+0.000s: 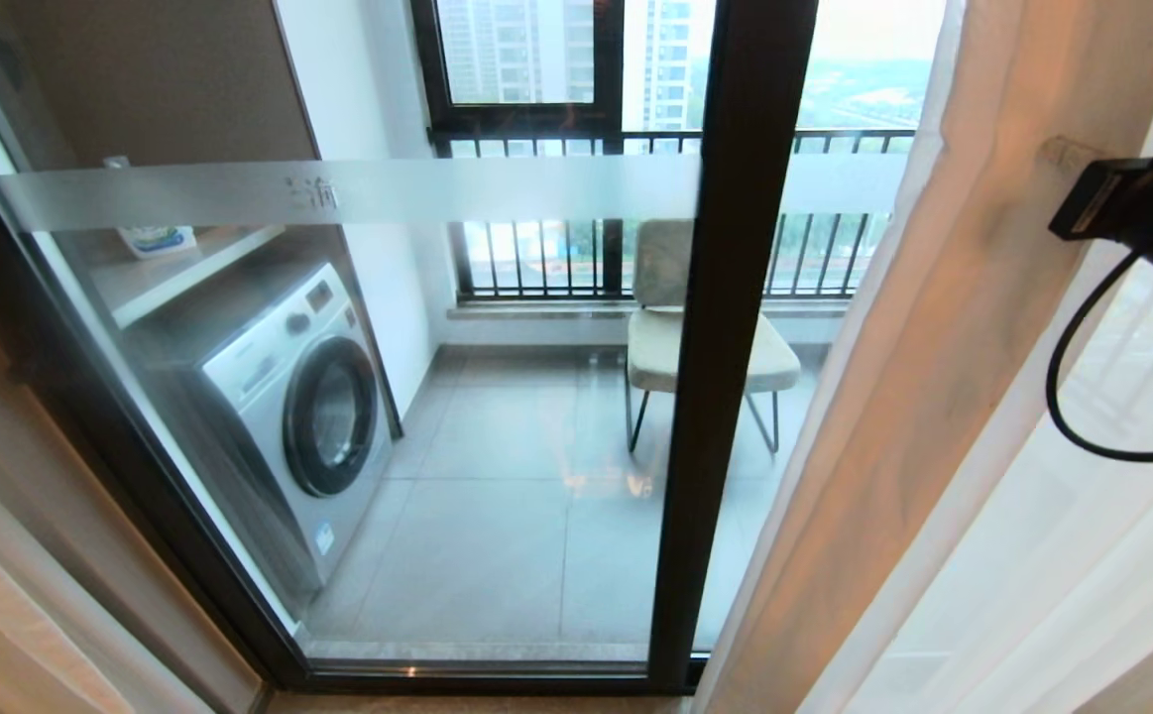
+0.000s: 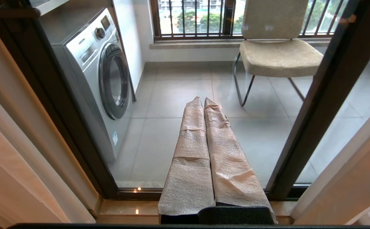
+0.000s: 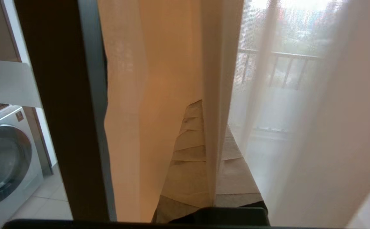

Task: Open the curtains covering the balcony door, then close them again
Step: Pull the inner curtains open on both sides

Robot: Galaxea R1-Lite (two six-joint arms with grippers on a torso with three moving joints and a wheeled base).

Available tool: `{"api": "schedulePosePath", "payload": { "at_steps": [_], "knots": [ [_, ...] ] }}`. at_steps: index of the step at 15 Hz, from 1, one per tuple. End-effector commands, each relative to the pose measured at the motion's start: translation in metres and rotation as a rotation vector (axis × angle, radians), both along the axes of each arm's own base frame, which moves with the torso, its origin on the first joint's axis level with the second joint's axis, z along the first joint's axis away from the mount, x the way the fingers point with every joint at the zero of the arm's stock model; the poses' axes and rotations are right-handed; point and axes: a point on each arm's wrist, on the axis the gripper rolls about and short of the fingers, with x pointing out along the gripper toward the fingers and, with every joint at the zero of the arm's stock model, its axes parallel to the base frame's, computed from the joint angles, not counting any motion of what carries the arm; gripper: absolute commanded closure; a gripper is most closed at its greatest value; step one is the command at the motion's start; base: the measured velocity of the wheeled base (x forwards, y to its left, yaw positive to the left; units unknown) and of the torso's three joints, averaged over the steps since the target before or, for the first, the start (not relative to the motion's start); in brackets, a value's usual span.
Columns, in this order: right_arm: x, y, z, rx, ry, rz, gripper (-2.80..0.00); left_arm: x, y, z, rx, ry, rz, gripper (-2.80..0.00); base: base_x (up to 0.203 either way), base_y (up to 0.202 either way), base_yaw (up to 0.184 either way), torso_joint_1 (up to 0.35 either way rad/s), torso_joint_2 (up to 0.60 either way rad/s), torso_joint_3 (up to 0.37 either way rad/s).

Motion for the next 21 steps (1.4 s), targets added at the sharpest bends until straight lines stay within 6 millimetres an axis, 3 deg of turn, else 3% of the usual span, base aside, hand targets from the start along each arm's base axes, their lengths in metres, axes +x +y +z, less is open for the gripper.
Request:
{"api": "schedulePosePath", "payload": {
  "at_steps": [1,7,21],
  "knots": [
    [0.001,0.0,0.0,-0.001,-0.003,-0.001,0.0,0.0,0.0,0.0,0.0,-0.001,-0.001,0.0,0.0,-0.192,0.001,0.0,0.0,0.0],
    [0.012,-0.013,0.0,0.001,-0.021,-0.039,0.0,0.0,0.0,0.0,0.0,-0.001,-0.001,0.0,0.0,-0.189,0.002,0.002,0.0,0.002],
    [0.007,-0.028,0.002,0.0,-0.026,-0.091,0.0,0.0,0.0,0.0,0.0,0.0,-0.001,0.0,0.0,-0.19,0.002,0.002,0.0,0.002]
  ]
}}
